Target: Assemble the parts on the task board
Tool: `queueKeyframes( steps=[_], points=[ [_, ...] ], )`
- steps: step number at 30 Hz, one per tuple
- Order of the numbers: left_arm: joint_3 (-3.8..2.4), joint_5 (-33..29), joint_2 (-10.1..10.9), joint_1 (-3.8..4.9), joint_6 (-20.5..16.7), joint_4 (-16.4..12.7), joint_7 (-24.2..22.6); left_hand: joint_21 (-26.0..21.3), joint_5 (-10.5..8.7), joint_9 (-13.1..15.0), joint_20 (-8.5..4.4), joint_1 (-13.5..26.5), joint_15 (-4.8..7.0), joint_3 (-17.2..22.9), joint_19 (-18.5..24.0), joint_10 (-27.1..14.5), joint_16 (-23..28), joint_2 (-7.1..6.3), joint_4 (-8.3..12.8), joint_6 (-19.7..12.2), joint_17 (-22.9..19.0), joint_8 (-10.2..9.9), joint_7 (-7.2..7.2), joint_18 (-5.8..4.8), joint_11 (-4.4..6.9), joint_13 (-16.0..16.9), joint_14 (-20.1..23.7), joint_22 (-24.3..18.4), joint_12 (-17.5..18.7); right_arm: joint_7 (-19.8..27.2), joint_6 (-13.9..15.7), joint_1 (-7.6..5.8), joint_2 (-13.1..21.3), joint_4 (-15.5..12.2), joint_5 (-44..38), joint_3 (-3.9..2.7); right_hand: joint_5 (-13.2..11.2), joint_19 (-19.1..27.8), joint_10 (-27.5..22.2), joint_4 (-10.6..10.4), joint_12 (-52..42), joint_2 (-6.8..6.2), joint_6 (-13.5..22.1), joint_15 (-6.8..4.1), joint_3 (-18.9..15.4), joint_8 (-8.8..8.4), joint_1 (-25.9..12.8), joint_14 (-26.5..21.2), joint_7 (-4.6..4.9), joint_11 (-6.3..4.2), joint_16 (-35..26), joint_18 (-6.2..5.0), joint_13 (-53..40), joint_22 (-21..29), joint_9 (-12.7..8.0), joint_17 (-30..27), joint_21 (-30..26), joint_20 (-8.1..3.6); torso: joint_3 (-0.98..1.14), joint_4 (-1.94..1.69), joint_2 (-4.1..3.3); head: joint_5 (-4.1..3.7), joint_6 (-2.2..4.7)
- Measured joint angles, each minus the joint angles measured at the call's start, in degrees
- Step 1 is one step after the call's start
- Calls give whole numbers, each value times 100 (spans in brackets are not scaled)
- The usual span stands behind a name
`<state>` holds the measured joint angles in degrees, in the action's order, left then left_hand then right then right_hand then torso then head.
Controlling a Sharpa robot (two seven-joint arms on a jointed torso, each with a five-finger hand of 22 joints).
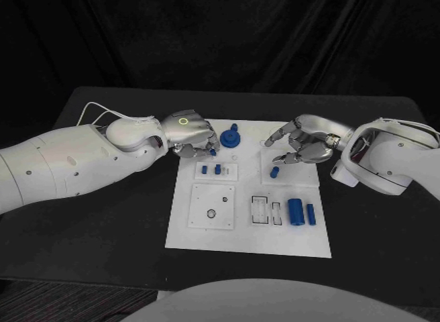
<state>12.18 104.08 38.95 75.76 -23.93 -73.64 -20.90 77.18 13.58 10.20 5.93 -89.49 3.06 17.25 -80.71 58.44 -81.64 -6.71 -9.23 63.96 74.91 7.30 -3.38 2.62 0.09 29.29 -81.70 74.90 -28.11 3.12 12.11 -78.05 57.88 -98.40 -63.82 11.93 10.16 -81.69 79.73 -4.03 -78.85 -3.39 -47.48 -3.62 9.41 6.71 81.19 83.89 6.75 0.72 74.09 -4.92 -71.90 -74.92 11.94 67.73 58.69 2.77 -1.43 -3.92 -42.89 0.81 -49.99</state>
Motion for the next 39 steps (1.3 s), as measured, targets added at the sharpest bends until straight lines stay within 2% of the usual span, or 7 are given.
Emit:
queueKeyframes(
  steps=[23,28,39],
  points=[
    [-4,0,20,-5,7,-73,4,-32,0,-9,0,1,-20,0,0,19,23,-45,0,-8,0,12,-5,-1,-19,-28,21,0,66,-7,-7,27,-13,29,30,0,0,0,0,0,0,0,0,0,0,0,0,0,0,0,0,0,3,1,-6,-6,0,0,4,-6,-3,1,0],
    [0,1,11,-13,25,-79,-1,-75,-6,-27,21,1,-21,32,21,40,54,-45,32,-122,0,-80,22,0,1,-53,21,5,91,-11,-13,31,-16,34,32,0,0,0,0,0,0,0,0,0,0,0,0,0,0,0,0,0,3,1,-6,-21,0,0,4,-6,-3,8,0],
    [2,3,-1,-13,50,-74,-2,-75,-6,-34,-1,1,0,32,42,39,55,-45,32,-122,0,-87,22,0,1,-53,42,4,111,-16,-25,39,-23,41,35,0,0,0,0,0,-2,0,0,15,0,0,0,15,0,0,0,1,19,1,-11,-21,0,0,5,-2,-3,10,0]
  ],
)
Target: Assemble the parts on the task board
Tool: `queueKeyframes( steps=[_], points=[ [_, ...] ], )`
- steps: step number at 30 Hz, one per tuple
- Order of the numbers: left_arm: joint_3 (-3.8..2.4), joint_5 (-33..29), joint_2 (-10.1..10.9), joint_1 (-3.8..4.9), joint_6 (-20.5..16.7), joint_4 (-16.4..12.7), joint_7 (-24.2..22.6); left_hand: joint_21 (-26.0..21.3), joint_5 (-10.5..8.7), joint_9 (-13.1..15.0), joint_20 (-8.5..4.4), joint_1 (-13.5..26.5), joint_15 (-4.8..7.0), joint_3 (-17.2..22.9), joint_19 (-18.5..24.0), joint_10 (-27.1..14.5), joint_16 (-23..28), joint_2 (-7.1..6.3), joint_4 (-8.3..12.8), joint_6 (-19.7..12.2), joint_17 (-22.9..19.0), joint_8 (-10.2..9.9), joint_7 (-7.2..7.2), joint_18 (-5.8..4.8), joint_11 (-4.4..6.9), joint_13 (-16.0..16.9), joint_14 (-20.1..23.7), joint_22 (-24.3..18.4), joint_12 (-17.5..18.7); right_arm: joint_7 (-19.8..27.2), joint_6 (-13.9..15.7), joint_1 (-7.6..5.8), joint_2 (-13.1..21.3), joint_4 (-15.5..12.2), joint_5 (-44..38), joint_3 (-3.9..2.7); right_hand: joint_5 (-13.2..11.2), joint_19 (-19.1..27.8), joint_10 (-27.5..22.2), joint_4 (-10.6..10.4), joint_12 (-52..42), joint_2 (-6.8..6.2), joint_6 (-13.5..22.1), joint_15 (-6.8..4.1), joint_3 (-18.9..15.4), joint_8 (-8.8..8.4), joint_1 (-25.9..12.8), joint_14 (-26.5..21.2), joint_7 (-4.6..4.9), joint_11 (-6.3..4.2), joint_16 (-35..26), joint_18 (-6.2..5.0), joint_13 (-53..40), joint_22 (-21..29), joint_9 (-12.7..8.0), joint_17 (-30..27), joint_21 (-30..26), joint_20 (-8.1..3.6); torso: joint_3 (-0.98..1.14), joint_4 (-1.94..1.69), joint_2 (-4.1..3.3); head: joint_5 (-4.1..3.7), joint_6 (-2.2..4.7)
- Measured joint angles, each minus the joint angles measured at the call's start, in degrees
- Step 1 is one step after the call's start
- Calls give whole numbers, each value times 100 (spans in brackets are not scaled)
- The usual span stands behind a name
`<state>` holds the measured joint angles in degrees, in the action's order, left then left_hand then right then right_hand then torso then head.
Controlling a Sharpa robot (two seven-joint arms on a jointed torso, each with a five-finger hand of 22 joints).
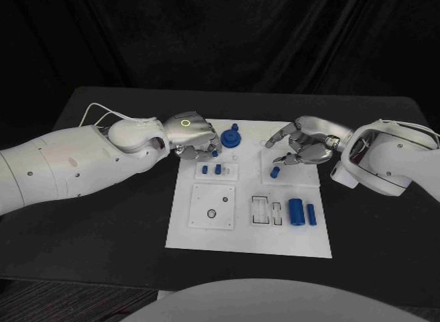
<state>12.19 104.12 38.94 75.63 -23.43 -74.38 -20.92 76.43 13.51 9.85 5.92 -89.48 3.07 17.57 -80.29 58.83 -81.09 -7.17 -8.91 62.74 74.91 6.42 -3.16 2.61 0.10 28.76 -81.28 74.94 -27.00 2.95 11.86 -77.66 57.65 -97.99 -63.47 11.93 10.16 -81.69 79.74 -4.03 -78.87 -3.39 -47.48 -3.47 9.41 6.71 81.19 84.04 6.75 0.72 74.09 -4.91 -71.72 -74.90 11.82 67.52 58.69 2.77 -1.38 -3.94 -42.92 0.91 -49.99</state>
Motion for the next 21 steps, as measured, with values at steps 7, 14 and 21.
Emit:
queueKeyframes(
  steps=[7,14,21],
  points=[
    [0,1,-9,0,9,7,1,0,0,-5,0,11,0,0,0,0,0,11,0,0,0,0,0,0,0,-5,0,-1,0,-7,-8,3,-1,3,2,0,0,0,0,0,-17,17,-21,0,0,0,18,0,21,0,0,0,-3,0,0,0,0,0,1,0,0,-7,0],
    [-2,1,-13,0,34,20,3,-62,-125,-45,11,112,-1,25,52,-11,41,35,24,-306,0,-173,73,0,11,-45,42,-1,88,-16,-18,6,-1,3,3,0,0,0,0,-10,-18,24,-21,0,10,0,24,0,21,0,0,0,-5,0,-5,-4,0,0,1,0,0,-3,0],
    [-2,1,-23,-1,68,47,23,-89,-305,-190,11,229,18,40,52,-164,56,-9,39,-982,-19,-282,267,0,0,-182,63,-1,372,-21,-25,14,-3,7,4,0,0,0,0,-16,-18,24,-21,0,16,0,24,0,21,0,0,0,-2,-4,-8,-12,0,0,0,1,0,-3,0]
  ],
)
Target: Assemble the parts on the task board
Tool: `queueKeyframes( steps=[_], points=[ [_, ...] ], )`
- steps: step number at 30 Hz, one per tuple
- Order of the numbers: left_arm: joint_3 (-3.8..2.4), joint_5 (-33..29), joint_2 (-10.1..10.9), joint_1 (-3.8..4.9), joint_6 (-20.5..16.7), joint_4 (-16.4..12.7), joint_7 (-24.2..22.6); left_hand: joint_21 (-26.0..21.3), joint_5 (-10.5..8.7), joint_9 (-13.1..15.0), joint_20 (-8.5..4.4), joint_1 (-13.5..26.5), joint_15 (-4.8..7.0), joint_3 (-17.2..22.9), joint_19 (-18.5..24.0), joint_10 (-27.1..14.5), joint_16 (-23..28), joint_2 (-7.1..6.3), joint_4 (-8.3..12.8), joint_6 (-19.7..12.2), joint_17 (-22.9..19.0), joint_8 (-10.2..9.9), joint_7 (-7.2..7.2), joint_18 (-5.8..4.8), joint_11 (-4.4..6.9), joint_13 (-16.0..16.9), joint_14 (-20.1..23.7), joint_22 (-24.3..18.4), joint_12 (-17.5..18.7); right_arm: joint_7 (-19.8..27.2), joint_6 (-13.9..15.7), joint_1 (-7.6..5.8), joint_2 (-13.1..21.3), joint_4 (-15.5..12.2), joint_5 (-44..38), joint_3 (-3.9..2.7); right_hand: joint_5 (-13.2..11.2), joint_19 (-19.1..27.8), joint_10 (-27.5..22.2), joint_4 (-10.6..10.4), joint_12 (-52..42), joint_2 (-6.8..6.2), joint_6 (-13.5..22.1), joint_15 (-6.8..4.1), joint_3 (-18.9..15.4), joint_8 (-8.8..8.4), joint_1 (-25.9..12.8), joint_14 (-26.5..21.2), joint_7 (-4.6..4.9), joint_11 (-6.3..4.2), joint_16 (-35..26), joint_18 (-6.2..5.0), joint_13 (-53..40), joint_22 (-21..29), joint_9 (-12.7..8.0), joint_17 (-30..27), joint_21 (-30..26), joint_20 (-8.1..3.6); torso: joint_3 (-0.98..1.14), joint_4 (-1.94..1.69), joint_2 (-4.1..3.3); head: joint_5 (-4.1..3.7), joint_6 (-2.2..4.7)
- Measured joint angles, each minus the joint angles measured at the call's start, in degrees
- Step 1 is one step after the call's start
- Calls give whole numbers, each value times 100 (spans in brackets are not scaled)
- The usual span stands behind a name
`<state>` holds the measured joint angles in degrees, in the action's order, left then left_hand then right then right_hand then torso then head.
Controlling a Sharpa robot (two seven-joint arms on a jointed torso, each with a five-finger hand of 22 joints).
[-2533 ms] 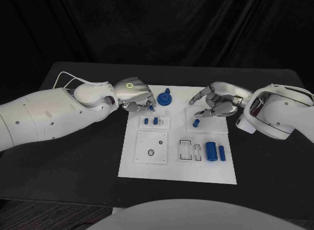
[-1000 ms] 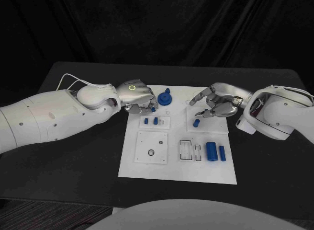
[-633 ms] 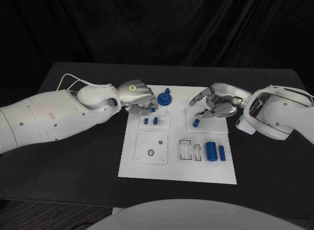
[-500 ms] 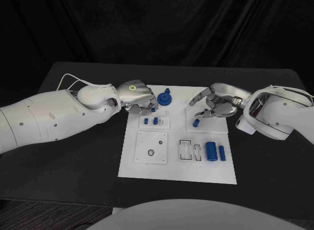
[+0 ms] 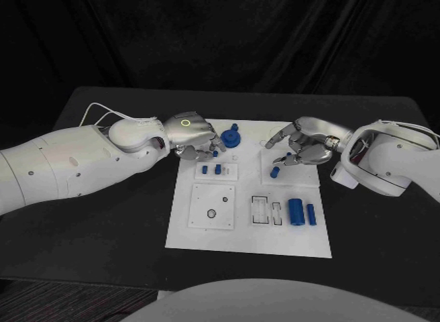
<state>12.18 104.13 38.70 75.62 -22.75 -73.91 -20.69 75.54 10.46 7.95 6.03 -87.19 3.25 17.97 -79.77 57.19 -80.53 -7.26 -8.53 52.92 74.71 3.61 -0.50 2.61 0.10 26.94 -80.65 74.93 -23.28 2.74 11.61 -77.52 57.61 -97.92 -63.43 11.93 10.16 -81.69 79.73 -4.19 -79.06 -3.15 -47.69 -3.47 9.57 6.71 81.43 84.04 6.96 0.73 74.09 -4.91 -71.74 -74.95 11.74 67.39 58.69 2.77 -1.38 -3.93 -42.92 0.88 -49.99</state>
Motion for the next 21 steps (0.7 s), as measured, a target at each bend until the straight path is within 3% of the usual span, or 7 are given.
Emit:
queueKeyframes(
  steps=[15,21],
  points=[
    [0,1,29,-2,49,14,86,-59,-64,-56,0,23,-39,0,42,-41,23,-23,0,-246,-48,0,80,1,-41,-48,39,-1,116,-4,-8,15,-4,8,1,0,0,0,0,0,0,-1,0,0,0,0,-1,0,0,0,0,0,2,1,1,1,0,0,0,-1,2,3,0],
    [1,1,173,-3,9,16,133,-191,-96,-56,22,80,-65,-1,152,-130,129,-81,-1,-267,-161,0,101,4,-43,-75,156,-1,179,0,14,18,49,-18,2,0,4,0,0,0,12,-1,0,0,0,0,-1,0,0,0,0,0,2,1,-12,0,-2,0,-2,-1,2,-20,0]
  ],
)
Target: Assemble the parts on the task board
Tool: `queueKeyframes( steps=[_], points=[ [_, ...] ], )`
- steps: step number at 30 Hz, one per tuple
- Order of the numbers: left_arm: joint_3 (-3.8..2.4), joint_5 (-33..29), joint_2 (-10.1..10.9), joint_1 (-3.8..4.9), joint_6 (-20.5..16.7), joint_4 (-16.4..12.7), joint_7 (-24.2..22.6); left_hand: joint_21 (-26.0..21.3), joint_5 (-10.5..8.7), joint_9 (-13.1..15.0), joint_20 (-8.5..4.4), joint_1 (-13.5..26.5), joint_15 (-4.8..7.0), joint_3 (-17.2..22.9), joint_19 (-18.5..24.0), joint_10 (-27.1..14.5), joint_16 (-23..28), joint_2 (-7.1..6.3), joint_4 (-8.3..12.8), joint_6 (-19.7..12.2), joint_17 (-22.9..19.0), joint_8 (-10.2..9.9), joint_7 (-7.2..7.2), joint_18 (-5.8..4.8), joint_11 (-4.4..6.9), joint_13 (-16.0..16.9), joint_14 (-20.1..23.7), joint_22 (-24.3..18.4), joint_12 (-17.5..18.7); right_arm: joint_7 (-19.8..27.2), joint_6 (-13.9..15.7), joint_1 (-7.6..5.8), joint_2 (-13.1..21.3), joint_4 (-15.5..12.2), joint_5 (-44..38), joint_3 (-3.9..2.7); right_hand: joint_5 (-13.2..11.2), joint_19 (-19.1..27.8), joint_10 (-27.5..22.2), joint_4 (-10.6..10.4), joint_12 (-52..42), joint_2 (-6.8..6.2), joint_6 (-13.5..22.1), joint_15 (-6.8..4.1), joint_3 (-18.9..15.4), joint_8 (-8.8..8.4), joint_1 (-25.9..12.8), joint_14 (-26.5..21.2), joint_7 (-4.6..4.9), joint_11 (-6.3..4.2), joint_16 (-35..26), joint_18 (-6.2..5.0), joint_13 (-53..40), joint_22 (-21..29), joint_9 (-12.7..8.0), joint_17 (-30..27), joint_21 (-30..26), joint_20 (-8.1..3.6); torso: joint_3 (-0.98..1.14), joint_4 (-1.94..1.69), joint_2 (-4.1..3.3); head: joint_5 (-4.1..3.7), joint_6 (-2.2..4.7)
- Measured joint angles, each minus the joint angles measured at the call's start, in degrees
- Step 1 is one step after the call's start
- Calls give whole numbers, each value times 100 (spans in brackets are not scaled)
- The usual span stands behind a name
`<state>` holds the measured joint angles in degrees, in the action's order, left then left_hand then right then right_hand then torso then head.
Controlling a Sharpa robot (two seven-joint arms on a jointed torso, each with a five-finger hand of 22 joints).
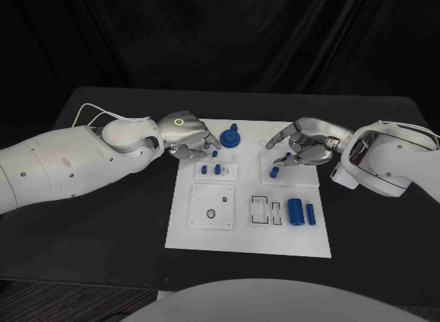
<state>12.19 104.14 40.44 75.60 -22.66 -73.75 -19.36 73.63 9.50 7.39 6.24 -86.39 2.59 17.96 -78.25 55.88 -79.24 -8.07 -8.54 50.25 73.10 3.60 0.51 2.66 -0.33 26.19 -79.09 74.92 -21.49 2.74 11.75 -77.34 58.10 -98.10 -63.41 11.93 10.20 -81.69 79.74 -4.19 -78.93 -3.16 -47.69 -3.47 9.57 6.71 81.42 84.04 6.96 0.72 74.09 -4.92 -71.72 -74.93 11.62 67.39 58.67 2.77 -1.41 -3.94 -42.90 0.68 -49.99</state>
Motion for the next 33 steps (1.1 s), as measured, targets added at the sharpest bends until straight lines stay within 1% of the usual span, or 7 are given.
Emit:
queueKeyframes(
  steps=[6,9,12,16,19,26,33],
  points=[
    [7,-332,343,97,-81,23,33,-1505,-311,0,59,85,-46,-72,1130,-423,1166,-40,-72,-41,-1319,0,42,355,51,10,1269,0,154,8,90,-171,104,-68,-8,15,206,33,-41,-18,35,6,-105,42,18,43,45,-1,3,41,-94,0,26,0,-27,-100,-156,33,-4,-3,1,4,0],
    [-2,-1079,562,258,-63,60,-72,-3196,-338,-19,112,85,-209,-152,2553,-913,2699,-40,-152,-176,-2579,0,-53,546,-86,123,2906,-1,154,25,223,-447,196,-81,-61,0,355,55,-98,-24,112,5,-163,43,24,51,75,-1,-1,93,-192,0,27,1,-54,-208,-306,55,-7,-3,1,26,0],
    [-9,-2156,763,355,67,69,-353,-4741,-346,-31,59,172,-347,-498,4322,-1966,4067,-1,-346,-377,-3208,0,-193,579,-45,123,4437,-223,218,33,423,-651,317,-86,-338,-10,619,276,-1820,-17,1851,-6,-320,149,254,106,336,-64,73,175,-429,-139,2073,1,-84,-481,-856,119,-10,-3,2,51,0],
    [-2,-3833,971,392,462,-28,-937,-6460,-379,-74,64,810,-192,-1596,5852,-3369,6550,91,-810,-629,-4900,0,-151,579,129,-744,6117,-1277,790,-8,632,-788,418,-85,-1111,-7,564,615,-3195,-213,3919,-262,-351,273,610,49,314,-377,104,282,-846,-225,3811,1,-189,-970,-1594,221,-13,1,2,80,0],
    [2,-5114,1067,393,844,-185,-1328,-6998,-318,-319,3,1408,-93,-2353,6725,-4801,7666,173,-812,-1853,-6611,-48,139,668,474,-1871,7455,-2484,1660,-90,670,-816,413,-58,-1801,-4,331,796,-3804,-270,5073,-450,-286,360,728,-47,354,-590,39,504,-1040,-261,4637,1,-243,-1218,-1980,316,-14,2,1,85,0],
    [0,-7716,1207,297,1797,-506,-1731,-7179,-645,-571,-83,2045,-127,-2669,7689,-5570,7903,49,-869,-3588,-7297,-178,476,667,811,-2600,7918,-5214,2131,-388,426,-737,306,49,-3132,-2,-55,881,-4095,-372,5856,-484,-286,337,464,-134,331,-747,39,532,-1175,-316,5366,1,-306,-1449,-2384,328,-18,-42,-7,36,0],
    [5,-9160,1281,204,2349,-703,-1851,-7257,-645,-576,-186,2300,-105,-2438,7793,-5571,7904,382,-846,-3726,-7306,-178,492,667,812,-2612,7897,-6231,2131,-562,56,-562,231,160,-3793,1,-93,835,-3892,-450,6050,-483,-326,337,307,-158,384,-747,-1,558,-1130,-315,5683,2,-357,-1424,-2337,325,-49,-77,-33,-46,0]
  ],
)
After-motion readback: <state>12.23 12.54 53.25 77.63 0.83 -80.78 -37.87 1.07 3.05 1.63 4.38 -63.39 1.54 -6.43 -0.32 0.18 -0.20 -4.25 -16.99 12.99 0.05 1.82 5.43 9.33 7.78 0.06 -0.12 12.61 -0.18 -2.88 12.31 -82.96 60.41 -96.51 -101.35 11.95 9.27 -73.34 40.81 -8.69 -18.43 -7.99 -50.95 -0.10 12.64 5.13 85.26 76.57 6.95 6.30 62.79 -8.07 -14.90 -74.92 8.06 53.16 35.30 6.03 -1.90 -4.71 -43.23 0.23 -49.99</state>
